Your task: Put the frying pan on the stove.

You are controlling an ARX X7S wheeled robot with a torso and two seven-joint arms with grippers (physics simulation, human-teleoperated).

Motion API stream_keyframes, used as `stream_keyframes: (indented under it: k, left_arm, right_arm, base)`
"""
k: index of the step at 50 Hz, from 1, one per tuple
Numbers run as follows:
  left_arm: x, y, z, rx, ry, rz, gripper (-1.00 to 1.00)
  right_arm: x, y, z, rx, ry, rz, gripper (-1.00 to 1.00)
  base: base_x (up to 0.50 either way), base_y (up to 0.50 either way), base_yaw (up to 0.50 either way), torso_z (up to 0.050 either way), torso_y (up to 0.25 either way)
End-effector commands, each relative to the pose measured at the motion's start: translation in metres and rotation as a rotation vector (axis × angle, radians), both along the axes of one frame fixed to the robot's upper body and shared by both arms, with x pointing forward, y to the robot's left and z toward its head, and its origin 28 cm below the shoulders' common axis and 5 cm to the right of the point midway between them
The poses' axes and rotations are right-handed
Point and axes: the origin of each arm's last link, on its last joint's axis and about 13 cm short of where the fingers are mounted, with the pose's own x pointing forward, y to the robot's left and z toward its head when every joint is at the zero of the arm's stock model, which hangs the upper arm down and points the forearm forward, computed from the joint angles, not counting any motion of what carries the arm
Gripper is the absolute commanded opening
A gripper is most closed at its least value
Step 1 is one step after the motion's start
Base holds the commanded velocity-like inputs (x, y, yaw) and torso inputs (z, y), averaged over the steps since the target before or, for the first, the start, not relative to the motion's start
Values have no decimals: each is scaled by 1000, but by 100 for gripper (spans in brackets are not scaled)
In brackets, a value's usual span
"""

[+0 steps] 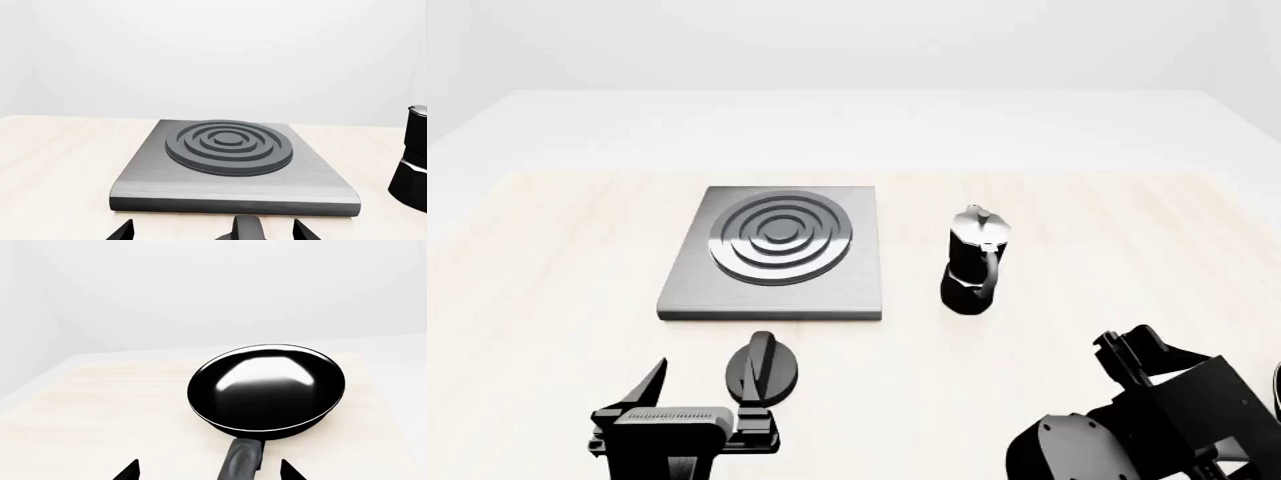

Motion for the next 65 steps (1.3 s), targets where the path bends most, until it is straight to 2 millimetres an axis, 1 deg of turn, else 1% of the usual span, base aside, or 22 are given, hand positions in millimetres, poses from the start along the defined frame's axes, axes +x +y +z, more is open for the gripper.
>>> stream_keyframes:
  k: [1,11,20,30,46,53,65]
  left_arm:
    - [0,-1,-1,0,1,-3,100]
    - [-1,-1,-1,1,2,-4,100]
    - [-1,0,-2,0,3,-3,100]
    - [-1,-1,-2,2,4,-6,100]
    - [-1,0,-2,1,6,-9,100]
    - [0,0,-3,2,7,-9,100]
    - [1,-1,-2,7,8,-14,100]
  right_arm:
    - [8,-3,-3,36,22,-46,100]
    - [14,-4,-2,43,20,-68,100]
    - [25,-6,-3,32,33,-96,100]
    - [31,-7,-2,47,48,-107,100]
    - [45,-15,-6,65,89,-128,100]
    - [48,-21,-8,79,101,-134,100]
    - [51,-24,-10,94,115,-155,100]
  base:
    - [0,0,0,0,0]
    - [0,0,0,0,0]
    - [0,0,0,0,0]
    - [0,0,0,0,0]
    - [0,0,0,0,0]
    - [0,0,0,0,0]
    - [0,0,0,0,0]
